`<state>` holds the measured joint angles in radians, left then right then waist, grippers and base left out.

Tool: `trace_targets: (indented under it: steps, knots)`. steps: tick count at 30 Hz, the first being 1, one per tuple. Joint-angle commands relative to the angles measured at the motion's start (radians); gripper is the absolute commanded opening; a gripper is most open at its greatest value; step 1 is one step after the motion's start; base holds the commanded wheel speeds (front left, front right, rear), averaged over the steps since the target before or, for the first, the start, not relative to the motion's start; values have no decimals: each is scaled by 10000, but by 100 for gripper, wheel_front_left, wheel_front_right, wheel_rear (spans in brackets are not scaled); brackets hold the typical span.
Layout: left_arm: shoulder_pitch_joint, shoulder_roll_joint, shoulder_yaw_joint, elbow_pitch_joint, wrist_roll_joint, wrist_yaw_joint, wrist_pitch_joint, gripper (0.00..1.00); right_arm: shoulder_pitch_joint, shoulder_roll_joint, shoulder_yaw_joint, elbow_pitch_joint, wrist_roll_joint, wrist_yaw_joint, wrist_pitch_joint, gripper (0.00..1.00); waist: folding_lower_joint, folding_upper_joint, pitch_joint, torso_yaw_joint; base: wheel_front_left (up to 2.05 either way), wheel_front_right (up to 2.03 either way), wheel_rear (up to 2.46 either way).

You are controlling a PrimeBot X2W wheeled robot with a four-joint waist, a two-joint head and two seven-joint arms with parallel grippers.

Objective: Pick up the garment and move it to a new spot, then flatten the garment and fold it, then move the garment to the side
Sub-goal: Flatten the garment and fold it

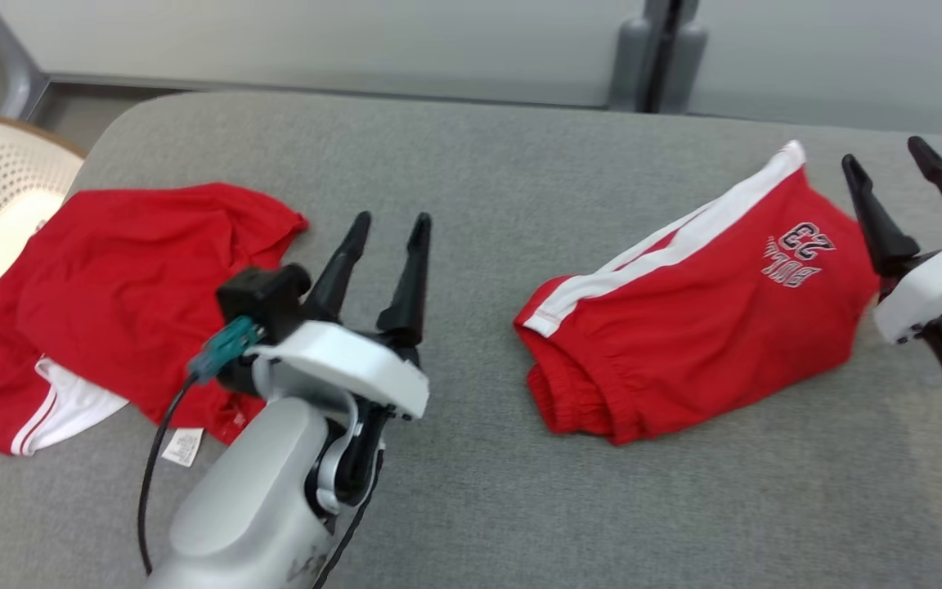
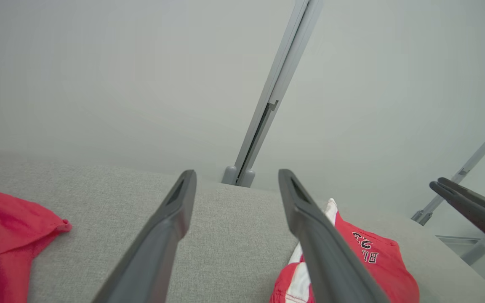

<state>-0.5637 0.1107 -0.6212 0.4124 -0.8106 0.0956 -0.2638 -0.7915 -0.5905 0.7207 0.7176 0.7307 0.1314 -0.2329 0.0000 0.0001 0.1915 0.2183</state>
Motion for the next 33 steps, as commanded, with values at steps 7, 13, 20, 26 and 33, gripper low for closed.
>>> trace_targets:
  steps: [7,13,20,26,33]
  knots:
    - [2106,-131,1878,-1142,2326,-72,-4,100,1903,789,-1912,-1481,-1323,-12,-328,100,0,-1,-1056,-928,0,0,0]
    - [3823,-407,3078,-1669,3506,-259,-3,100,4358,2264,-4487,-2891,-3179,-9,-316,100,0,-1,-1587,-1282,0,0,0]
    - [5486,-557,4068,-2438,4915,-518,-5,100,6544,3705,-6162,-4271,-4752,-11,-317,100,0,-1,-1978,-1481,0,0,0]
    - [6246,-578,4030,-2685,5025,-356,-5,100,7350,4294,-6858,-4649,-5306,-8,-318,100,0,-1,-2087,-1482,0,0,0]
    - [6142,-582,3762,-2528,5089,-315,-6,100,7494,4523,-7014,-4182,-5436,-9,-318,100,0,-1,-2024,-1287,0,0,0]
